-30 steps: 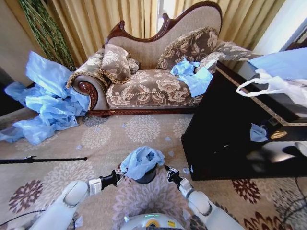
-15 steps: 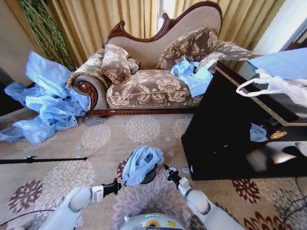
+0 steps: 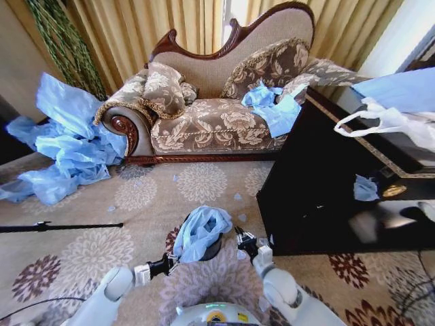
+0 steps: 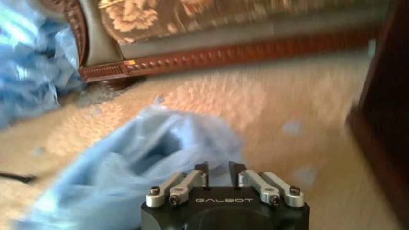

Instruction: Place a garbage bag over the trash bin.

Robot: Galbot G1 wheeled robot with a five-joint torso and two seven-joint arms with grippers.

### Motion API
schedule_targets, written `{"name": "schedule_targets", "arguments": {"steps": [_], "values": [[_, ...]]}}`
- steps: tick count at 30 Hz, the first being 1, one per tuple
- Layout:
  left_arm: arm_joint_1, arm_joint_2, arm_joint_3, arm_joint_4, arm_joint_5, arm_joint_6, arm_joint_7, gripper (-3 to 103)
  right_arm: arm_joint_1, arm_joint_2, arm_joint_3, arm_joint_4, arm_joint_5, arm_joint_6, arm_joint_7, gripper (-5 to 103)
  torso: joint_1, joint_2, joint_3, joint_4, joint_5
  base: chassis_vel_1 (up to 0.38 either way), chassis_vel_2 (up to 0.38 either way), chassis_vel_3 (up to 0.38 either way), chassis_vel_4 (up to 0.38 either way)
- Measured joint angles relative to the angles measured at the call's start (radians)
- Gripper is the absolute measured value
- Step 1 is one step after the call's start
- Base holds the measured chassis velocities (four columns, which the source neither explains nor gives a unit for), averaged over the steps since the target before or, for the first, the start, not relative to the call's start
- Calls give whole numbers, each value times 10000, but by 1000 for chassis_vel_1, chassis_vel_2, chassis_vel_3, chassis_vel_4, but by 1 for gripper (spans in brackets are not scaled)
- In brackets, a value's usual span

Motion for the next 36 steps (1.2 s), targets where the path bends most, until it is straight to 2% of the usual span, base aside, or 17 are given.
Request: {"name": "schedule_targets", "arguments": {"steps": [1,2,3,4,5,7,8,11,13,17,19,20,21,29,33,36], "values": [[0,0,0,0,0,0,0,0,0,0,0,0,0,0,0,20,0,0,0,0,0,0,0,0,0],[5,-8,-7,-13,1,2,-17,0,88,61,-131,195,543,-94,363,25,0,0,0,-1,2,0,0,0,0],[8,-13,-12,-37,1,6,-73,0,331,186,-383,480,1505,-204,949,31,0,0,0,-1,2,0,0,0,0],[8,-15,-16,-46,-2,11,-101,0,471,254,-475,563,1897,-247,1144,37,0,0,0,0,1,0,0,0,0],[8,-15,-16,-46,-2,11,-101,0,471,254,-475,563,1897,-247,1144,37,0,0,0,0,1,0,0,0,0],[-6,-22,-22,-102,-20,36,-140,0,871,480,-704,632,2503,-328,1446,47,0,0,0,1,1,0,0,0,0],[-6,-22,-22,-102,-20,36,-140,0,871,480,-704,632,2503,-328,1446,47,0,0,0,1,1,0,0,0,0],[-10,-19,-23,-152,-46,94,-146,0,1397,778,-1147,473,2779,-331,1772,63,0,0,0,0,1,0,0,0,0],[-12,-16,-23,-155,-52,102,-146,0,1461,820,-1204,433,2859,-331,1858,63,0,0,0,1,0,0,0,0,0],[-38,27,-32,-174,-111,141,-151,0,1630,1050,-1326,207,3367,-332,2421,85,0,0,0,0,1,0,0,0,0],[-44,34,-35,-176,-125,146,-151,0,1617,1063,-1319,200,3473,-332,2538,85,1,0,0,0,1,0,0,0,0],[-53,45,-37,-176,-156,155,-151,0,1570,1073,-1290,201,3674,-330,2687,95,0,0,0,-1,1,0,0,0,0],[-63,47,-38,-174,-182,159,-151,0,1530,1081,-1266,205,3811,-325,2736,99,0,0,0,-1,1,0,0,0,0],[-70,22,-41,-119,-191,161,-151,0,1487,1329,-1321,52,3803,-210,2579,103,0,0,0,-1,2,0,0,0,0],[-73,53,-55,-116,-207,161,-151,0,1546,1543,-1403,-272,3500,-146,2372,84,1,0,0,0,2,0,0,0,0],[-76,61,-57,-109,-219,161,-151,0,1560,1590,-1410,-363,3416,-131,2295,84,0,0,0,-1,1,0,0,0,0]]}}
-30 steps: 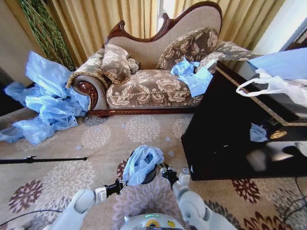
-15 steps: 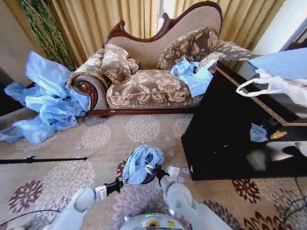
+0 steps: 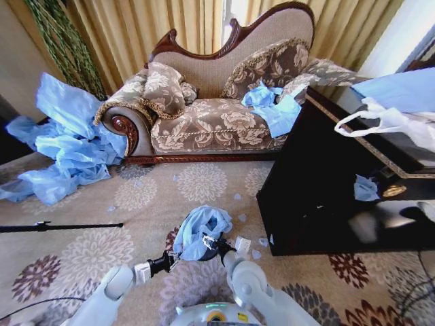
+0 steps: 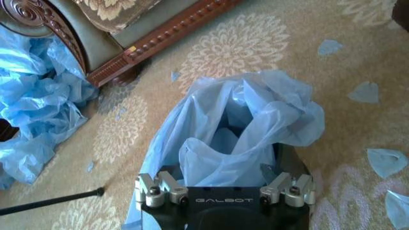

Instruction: Place a garbage bag over the trash bin.

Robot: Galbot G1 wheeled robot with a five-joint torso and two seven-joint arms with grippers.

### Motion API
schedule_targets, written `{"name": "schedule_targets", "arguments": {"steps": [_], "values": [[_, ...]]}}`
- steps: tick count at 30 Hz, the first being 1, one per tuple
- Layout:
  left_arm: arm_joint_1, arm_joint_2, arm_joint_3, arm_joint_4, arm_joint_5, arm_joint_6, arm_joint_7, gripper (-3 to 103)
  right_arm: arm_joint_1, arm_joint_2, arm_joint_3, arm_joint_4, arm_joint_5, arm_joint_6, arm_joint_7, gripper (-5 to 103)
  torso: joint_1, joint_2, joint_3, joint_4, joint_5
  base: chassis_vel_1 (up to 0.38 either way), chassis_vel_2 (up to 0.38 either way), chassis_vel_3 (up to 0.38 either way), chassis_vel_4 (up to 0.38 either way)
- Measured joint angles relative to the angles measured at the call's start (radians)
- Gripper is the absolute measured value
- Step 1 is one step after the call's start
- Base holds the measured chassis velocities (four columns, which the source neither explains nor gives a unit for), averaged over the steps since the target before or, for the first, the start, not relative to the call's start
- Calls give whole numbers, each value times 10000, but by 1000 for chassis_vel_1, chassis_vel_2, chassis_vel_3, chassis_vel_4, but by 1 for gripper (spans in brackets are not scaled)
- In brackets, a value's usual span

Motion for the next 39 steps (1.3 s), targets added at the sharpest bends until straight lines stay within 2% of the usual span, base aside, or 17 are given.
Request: {"name": "schedule_targets", "arguments": {"steps": [8,16,17,19,23,24,26,28,32,34,35,39], "values": [[-6,-35,-1,45,-16,-17,0,0,34,50,-25,-249,-95,8,-143,73,0,0,0,0,0,0,0,0,0],[-31,-58,6,100,-24,-60,0,0,208,290,-119,-587,-194,50,-239,73,0,0,0,0,1,0,0,0,0],[-33,-52,6,100,-36,-62,0,0,263,338,-149,-685,-213,71,-269,62,0,0,0,1,0,0,0,0,0],[-36,-46,6,100,-40,-63,0,0,288,352,-164,-729,-221,82,-295,62,0,0,0,1,0,0,0,0,0],[-58,-47,2,106,-62,-68,-1,0,282,370,-171,-815,-240,119,-393,40,0,0,0,0,0,0,0,0,0],[-58,-47,2,106,-62,-68,-1,0,282,370,-171,-815,-240,119,-393,40,0,0,0,0,0,0,0,0,0],[-67,-60,2,111,-72,-68,-2,0,239,394,-167,-863,-271,131,-440,29,0,0,0,0,0,0,0,0,0],[-71,-62,2,112,-76,-68,-2,0,229,406,-167,-876,-279,134,-452,29,0,0,0,0,0,0,0,0,0],[-102,-70,5,117,-108,-69,-17,0,217,478,-162,-978,-388,225,-607,8,0,0,0,0,1,0,0,0,0],[-102,-73,5,118,-110,-69,-19,0,218,482,-159,-981,-395,236,-614,8,0,0,0,0,1,0,0,0,0],[-99,-93,5,123,-113,-74,-35,0,216,482,-151,-978,-429,281,-635,1,0,0,0,0,1,0,0,0,0],[-73,-121,-6,124,-114,-92,-46,0,105,313,-120,-687,-442,330,-631,0,0,0,0,0,1,0,0,0,0]]}}
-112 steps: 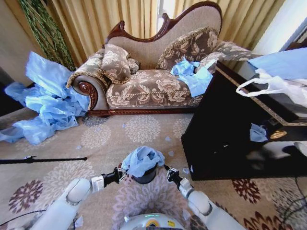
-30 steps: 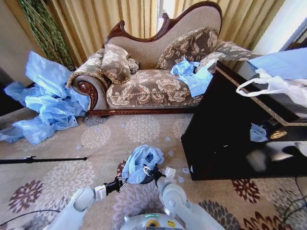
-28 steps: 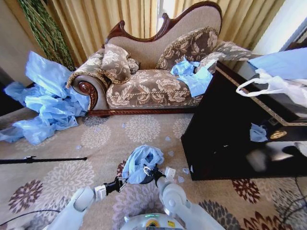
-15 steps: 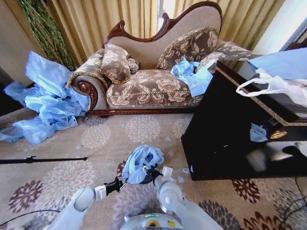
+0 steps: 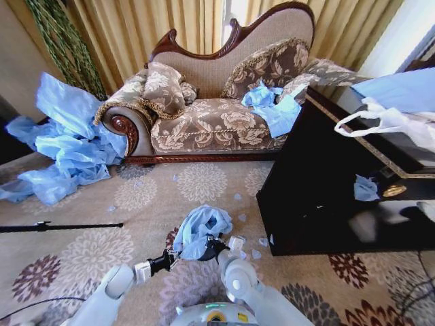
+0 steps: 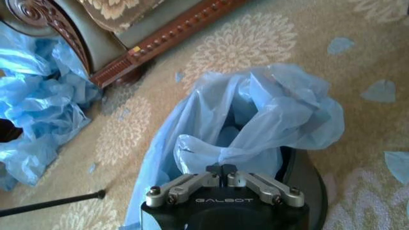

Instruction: Place a garbage bag over the trash bin.

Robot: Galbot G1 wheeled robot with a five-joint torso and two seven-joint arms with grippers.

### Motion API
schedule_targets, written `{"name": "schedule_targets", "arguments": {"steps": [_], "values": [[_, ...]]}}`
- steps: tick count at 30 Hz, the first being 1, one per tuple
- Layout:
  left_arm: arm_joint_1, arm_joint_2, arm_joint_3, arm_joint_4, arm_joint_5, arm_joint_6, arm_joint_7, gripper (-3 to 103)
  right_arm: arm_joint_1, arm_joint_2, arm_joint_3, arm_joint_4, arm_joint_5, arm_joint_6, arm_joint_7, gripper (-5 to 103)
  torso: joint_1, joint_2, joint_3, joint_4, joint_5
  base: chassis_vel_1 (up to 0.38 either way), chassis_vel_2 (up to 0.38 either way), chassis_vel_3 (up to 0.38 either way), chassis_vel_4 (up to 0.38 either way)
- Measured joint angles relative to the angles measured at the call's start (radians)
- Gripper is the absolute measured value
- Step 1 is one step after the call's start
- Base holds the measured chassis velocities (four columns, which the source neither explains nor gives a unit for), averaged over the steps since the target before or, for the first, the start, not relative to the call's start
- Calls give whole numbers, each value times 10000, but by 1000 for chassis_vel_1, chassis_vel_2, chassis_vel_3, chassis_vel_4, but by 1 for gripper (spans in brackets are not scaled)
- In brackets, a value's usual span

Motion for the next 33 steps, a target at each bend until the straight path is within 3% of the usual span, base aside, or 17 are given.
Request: {"name": "schedule_targets", "arguments": {"steps": [8,17,33], "values": [[12,-114,-2,-13,4,-20,-4,0,-738,-562,329,534,-244,6,-99,0,0,0,0,0,1,0,0,0,0],[52,-212,61,-77,60,-29,0,0,-1374,-625,767,574,-590,5,-97,0,0,0,0,0,1,0,0,0,0],[134,-477,123,-145,189,-70,15,0,-1547,26,1100,-636,-1428,2,-228,0,0,0,0,0,-1,0,0,0,0]]}}
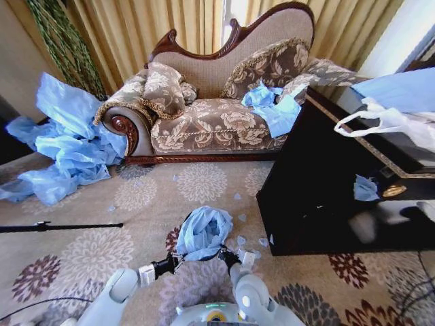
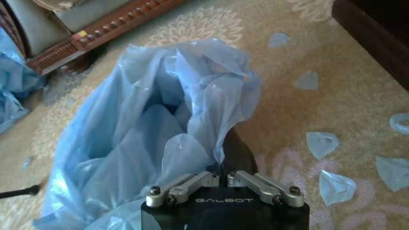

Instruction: Place a garbage bag over the trash bin.

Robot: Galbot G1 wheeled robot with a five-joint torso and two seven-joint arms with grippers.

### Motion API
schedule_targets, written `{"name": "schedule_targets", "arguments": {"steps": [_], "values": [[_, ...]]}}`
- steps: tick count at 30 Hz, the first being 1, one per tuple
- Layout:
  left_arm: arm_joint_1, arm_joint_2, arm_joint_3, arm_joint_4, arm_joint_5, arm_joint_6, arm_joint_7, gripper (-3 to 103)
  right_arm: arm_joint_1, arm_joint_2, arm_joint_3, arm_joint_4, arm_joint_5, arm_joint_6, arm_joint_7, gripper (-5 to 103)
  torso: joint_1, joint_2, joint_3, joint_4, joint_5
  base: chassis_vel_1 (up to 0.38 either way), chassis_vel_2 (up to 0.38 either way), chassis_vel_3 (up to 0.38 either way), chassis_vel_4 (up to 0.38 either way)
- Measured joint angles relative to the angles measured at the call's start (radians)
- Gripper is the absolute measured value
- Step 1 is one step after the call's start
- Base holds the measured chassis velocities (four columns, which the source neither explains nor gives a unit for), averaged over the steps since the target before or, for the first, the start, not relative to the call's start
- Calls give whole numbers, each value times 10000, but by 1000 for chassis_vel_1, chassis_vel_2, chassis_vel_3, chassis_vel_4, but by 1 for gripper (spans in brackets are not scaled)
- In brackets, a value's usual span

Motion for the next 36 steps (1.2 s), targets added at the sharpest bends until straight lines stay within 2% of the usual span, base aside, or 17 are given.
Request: {"name": "schedule_targets", "arguments": {"steps": [9,16,20,23,31,33,35,36], "values": [[-39,-161,11,167,116,-50,-1,0,138,370,160,-758,-321,69,-303,0,0,0,0,0,1,0,0,0,0],[-218,-410,-15,874,402,-210,-224,0,218,729,208,-1226,-604,183,-514,0,0,0,0,0,1,0,0,0,0],[-424,-648,-52,1628,594,-314,-846,0,242,819,201,-1351,-703,256,-585,0,0,0,0,1,0,0,0,0,0],[-473,-759,-37,1822,613,-315,-1082,0,246,830,188,-1371,-746,281,-610,0,0,0,0,0,0,0,0,0,0],[-445,-921,46,2020,598,-316,-1687,0,221,823,119,-1334,-1000,302,-591,0,0,0,0,-1,1,0,0,0,0],[-342,-915,40,1946,568,-344,-1827,-3,183,790,115,-1279,-1075,286,-562,-2,0,0,0,0,0,0,0,0,0],[-158,-875,-39,1825,456,-483,-2006,7,106,737,113,-1205,-1179,251,-527,2,0,0,0,0,0,0,0,0,0],[-59,-853,-108,1741,373,-555,-2052,13,65,708,110,-1184,-1269,242,-514,7,0,0,0,0,1,0,0,0,0]]}}
